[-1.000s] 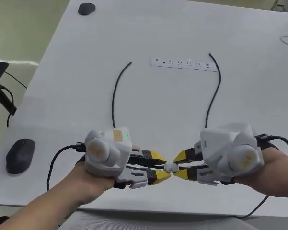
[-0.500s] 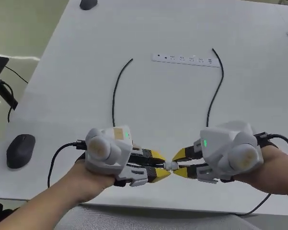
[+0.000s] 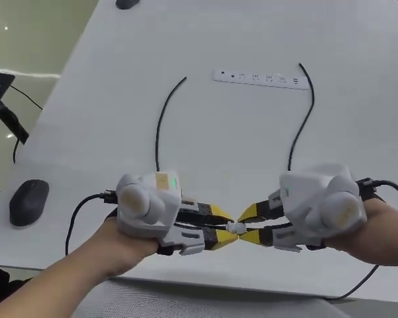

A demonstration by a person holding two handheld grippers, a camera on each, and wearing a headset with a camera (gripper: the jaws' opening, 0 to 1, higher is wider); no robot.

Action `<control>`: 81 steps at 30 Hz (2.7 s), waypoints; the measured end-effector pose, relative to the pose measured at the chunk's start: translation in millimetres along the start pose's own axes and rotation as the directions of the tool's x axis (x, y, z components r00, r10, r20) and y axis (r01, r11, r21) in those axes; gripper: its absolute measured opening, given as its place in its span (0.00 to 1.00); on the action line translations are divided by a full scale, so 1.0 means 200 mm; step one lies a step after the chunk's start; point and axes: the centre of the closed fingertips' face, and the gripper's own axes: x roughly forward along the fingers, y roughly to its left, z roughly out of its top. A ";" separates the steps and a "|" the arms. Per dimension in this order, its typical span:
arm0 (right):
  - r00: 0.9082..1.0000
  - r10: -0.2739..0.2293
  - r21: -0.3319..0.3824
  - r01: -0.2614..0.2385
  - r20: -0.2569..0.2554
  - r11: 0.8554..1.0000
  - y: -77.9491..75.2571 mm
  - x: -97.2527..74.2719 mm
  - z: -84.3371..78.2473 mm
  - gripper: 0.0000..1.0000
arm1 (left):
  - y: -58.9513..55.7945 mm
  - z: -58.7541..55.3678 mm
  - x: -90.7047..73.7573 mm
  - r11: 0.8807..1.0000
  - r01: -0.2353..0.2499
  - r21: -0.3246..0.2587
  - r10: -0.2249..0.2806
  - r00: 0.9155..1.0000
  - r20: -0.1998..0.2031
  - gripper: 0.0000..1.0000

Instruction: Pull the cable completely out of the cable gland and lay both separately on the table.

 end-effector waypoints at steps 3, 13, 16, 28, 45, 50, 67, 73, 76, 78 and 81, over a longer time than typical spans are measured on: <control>1.000 0.014 0.020 -0.014 0.021 1.000 0.00 -0.02 -0.01 0.07 | -0.01 0.01 0.01 1.000 0.008 0.030 -0.008 1.000 -0.014 0.17; 0.996 0.058 0.009 -0.059 0.072 0.998 0.00 -0.06 -0.03 0.06 | -0.02 0.04 0.05 0.999 0.004 0.037 -0.003 0.999 -0.033 0.16; 0.994 0.065 -0.024 -0.063 0.093 0.998 0.00 -0.06 -0.02 0.06 | -0.02 0.04 0.05 1.000 0.000 0.014 0.000 1.000 -0.029 0.15; 0.978 0.086 0.000 -0.088 0.191 0.996 -0.01 -0.11 -0.02 0.08 | -0.03 0.08 0.06 0.997 -0.032 -0.073 0.029 0.999 -0.033 0.14; 0.834 0.237 0.428 -0.474 0.498 0.769 -0.15 -0.24 0.02 0.16 | 0.03 0.15 0.06 0.995 -0.097 0.037 0.100 0.992 -0.083 0.14; 0.805 0.282 0.459 -0.544 0.522 0.702 -0.15 -0.24 0.02 0.14 | 0.04 0.18 0.07 0.993 -0.102 0.056 0.106 0.991 -0.078 0.14; 0.770 0.364 0.481 -0.620 0.524 0.620 -0.11 -0.25 -0.01 0.08 | 0.05 0.23 0.12 0.990 -0.116 0.079 0.124 0.987 -0.102 0.14; 0.759 0.350 0.516 -0.637 0.550 0.573 -0.13 -0.26 -0.02 0.08 | 0.06 0.24 0.14 0.991 -0.115 0.072 0.122 0.988 -0.098 0.14; 0.773 0.331 0.479 -0.607 0.541 0.635 -0.14 -0.26 -0.03 0.07 | 0.08 0.23 0.15 0.991 -0.123 0.048 0.127 0.987 -0.097 0.14; 0.786 0.329 0.438 -0.579 0.523 0.688 -0.14 -0.26 -0.03 0.07 | 0.08 0.23 0.16 0.992 -0.117 0.039 0.120 0.988 -0.096 0.14; 0.816 0.323 0.375 -0.523 0.479 0.765 -0.13 -0.26 -0.04 0.07 | 0.07 0.22 0.16 0.993 -0.110 0.031 0.113 0.989 -0.100 0.14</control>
